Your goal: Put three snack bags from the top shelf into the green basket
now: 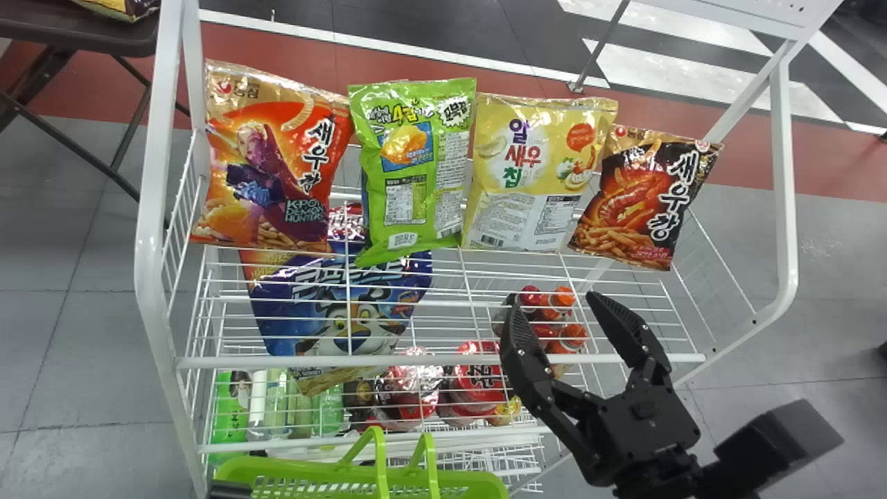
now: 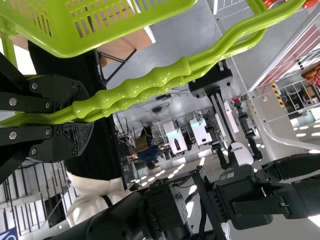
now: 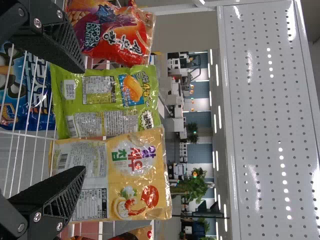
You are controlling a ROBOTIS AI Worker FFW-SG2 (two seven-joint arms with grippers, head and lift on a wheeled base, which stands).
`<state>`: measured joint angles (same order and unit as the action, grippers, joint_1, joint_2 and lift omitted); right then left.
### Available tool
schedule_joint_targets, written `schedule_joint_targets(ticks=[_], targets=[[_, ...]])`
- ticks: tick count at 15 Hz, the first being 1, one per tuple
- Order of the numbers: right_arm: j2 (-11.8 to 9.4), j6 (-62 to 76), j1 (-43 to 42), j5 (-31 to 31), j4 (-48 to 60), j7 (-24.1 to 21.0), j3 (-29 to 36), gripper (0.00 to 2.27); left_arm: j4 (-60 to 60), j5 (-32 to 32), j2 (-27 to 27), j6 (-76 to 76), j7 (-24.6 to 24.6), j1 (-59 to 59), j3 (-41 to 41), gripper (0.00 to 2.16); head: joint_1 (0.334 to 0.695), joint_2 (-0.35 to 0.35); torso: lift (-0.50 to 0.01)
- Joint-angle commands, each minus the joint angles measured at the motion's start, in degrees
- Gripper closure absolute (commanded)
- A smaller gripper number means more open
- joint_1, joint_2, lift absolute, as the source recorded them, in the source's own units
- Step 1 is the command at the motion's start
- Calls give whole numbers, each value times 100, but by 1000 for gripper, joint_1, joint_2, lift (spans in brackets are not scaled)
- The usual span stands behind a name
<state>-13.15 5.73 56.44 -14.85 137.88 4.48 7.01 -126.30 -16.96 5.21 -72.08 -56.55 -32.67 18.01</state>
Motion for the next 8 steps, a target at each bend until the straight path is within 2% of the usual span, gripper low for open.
schedule_joint_targets(ticks=[1,8], targets=[[-21,-183,-177,0,-34,0,-68,137,0,9,-2,75,4,-20,0,2142,695,-350,-48],[-29,-323,-344,0,-78,0,-130,137,9,9,-11,180,21,-38,18,2142,695,-350,-48]])
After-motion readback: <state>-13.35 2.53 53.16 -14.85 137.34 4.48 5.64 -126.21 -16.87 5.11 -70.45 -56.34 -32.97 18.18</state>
